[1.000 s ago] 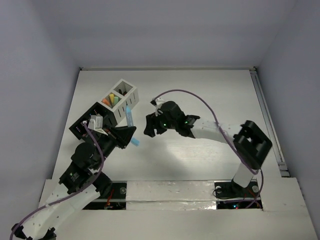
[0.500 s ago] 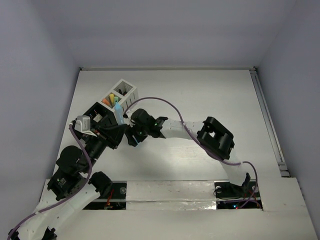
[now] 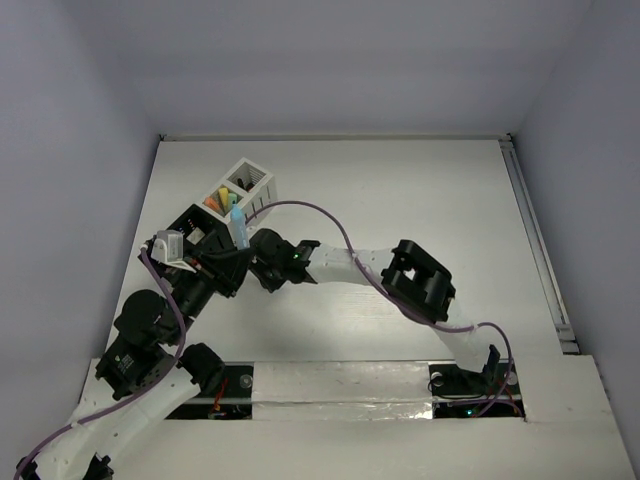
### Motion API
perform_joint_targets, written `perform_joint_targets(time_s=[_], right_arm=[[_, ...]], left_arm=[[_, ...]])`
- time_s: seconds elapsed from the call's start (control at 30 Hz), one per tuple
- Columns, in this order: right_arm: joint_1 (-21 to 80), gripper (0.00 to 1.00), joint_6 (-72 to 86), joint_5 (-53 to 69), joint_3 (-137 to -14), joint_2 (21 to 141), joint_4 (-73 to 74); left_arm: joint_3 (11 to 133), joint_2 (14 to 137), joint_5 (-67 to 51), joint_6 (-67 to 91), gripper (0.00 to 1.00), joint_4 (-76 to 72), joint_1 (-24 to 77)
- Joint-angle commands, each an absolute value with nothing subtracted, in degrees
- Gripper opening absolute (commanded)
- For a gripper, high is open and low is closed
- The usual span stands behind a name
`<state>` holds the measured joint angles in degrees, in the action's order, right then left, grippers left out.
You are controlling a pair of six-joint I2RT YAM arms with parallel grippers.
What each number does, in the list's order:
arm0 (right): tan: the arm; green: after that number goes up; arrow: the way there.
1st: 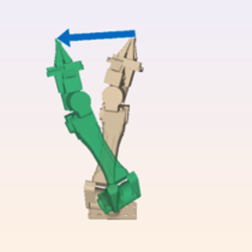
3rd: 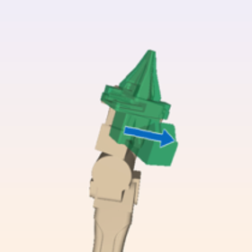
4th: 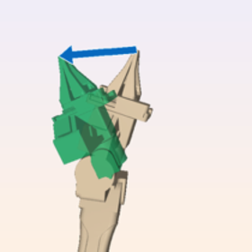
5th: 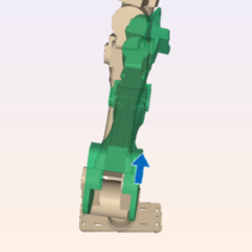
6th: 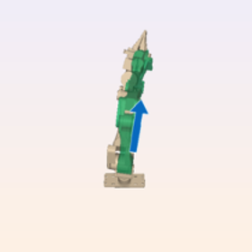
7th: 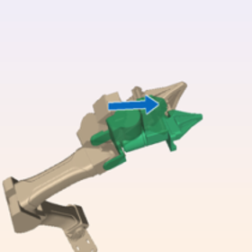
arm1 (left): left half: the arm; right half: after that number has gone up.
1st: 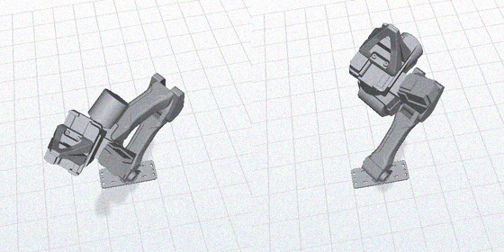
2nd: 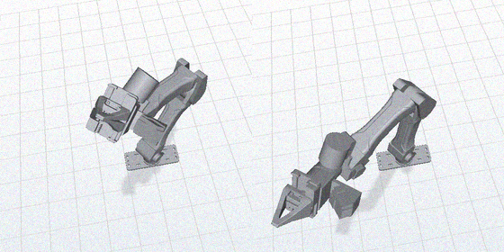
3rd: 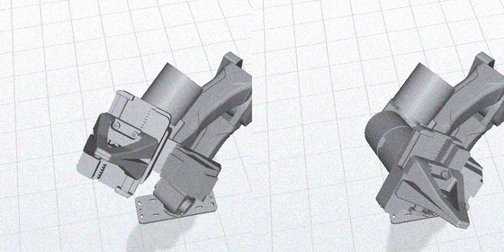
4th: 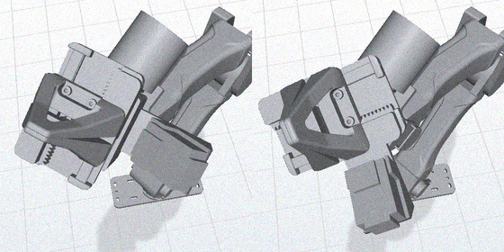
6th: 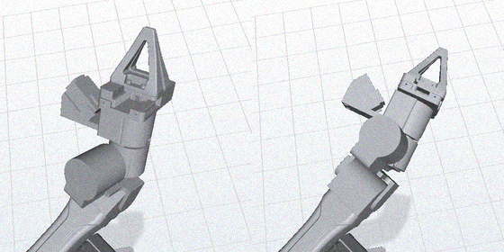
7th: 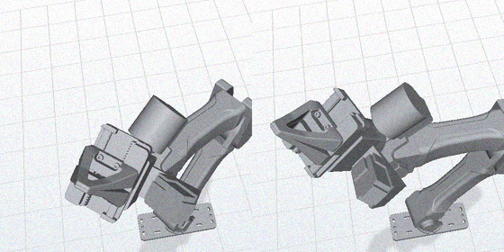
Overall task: Sort the stationery into containers
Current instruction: Close the pen cap on the pen.
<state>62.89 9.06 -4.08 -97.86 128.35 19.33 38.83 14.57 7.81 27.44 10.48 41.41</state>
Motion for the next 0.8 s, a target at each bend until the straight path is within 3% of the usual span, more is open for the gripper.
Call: perform_joint_targets(time_s=[0.0, 0.23, 0.5, 0.77], right_arm=[[63.98, 0.15, 9.13, -10.63, -98.53, 130.25, 24.43], [61.0, 0.01, 16.25, -15.38, -81.76, 116.39, 10.93], [50.11, 0.0, 26.62, -15.47, -60.92, 88.73, -4.29], [46.94, 0.0, 29.79, -21.09, -56.95, 77.97, -12.9]], left_arm=[[38.94, 15.56, 8.09, 26.81, 0.0, 6.68, 41.22], [34.64, 16.96, 7.82, 27.85, 0.0, 2.2, 41.22], [23.48, 21.52, 1.15, 32.07, 0.0, -11.67, 41.22], [14.07, 33.39, -4.12, 30.68, 0.0, -29.96, 41.22]])
